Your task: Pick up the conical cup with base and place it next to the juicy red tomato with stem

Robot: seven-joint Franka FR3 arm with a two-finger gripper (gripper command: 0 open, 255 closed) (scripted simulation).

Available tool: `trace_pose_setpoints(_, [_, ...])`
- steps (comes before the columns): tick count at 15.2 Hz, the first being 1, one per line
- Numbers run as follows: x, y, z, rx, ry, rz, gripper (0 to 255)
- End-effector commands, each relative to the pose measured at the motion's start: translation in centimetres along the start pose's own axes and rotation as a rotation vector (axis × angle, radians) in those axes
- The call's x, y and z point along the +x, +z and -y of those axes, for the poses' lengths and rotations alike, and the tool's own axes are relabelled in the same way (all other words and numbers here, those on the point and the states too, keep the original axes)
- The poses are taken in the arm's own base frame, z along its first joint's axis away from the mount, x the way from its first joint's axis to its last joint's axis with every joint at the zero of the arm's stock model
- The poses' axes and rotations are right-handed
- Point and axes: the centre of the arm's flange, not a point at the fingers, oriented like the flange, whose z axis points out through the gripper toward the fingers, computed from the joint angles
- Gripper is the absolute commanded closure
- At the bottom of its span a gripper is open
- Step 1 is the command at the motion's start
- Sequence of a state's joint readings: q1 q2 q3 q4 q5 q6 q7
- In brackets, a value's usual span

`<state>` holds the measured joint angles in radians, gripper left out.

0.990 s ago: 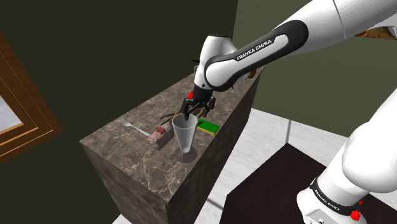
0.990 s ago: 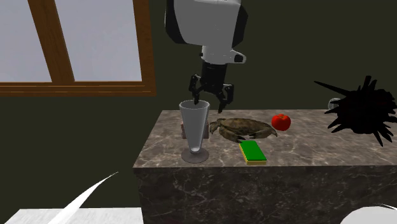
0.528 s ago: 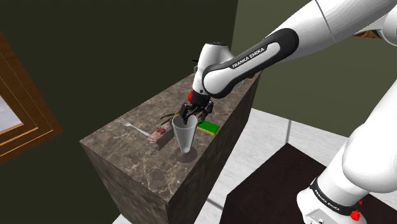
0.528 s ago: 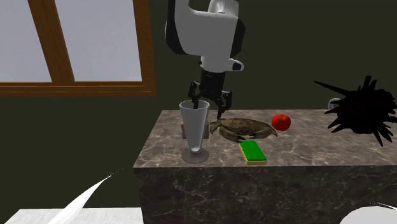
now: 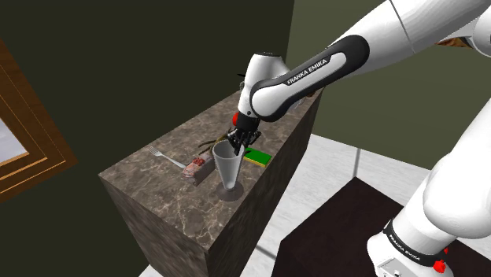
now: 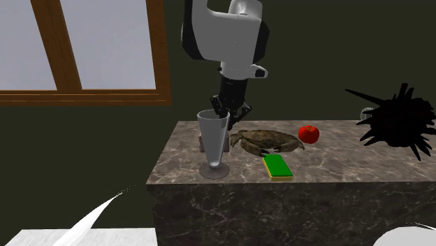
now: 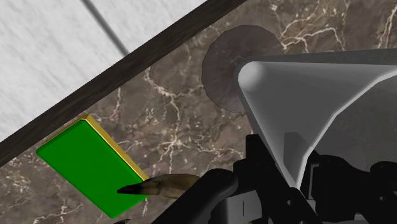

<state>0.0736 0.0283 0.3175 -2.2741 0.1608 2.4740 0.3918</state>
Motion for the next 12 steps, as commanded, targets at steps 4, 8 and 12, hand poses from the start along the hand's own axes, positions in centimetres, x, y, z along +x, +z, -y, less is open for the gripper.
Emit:
trace_pose_setpoints(4, [0.0, 0.0, 0.0, 0.000, 0.000, 0.000, 255])
trace_pose_setpoints(8, [0.1, -1.0, 0.2, 0.000, 0.000, 0.000, 255])
trace_pose_setpoints(12, [0.3, -3.1, 0.6, 0.000, 0.000, 0.000, 255])
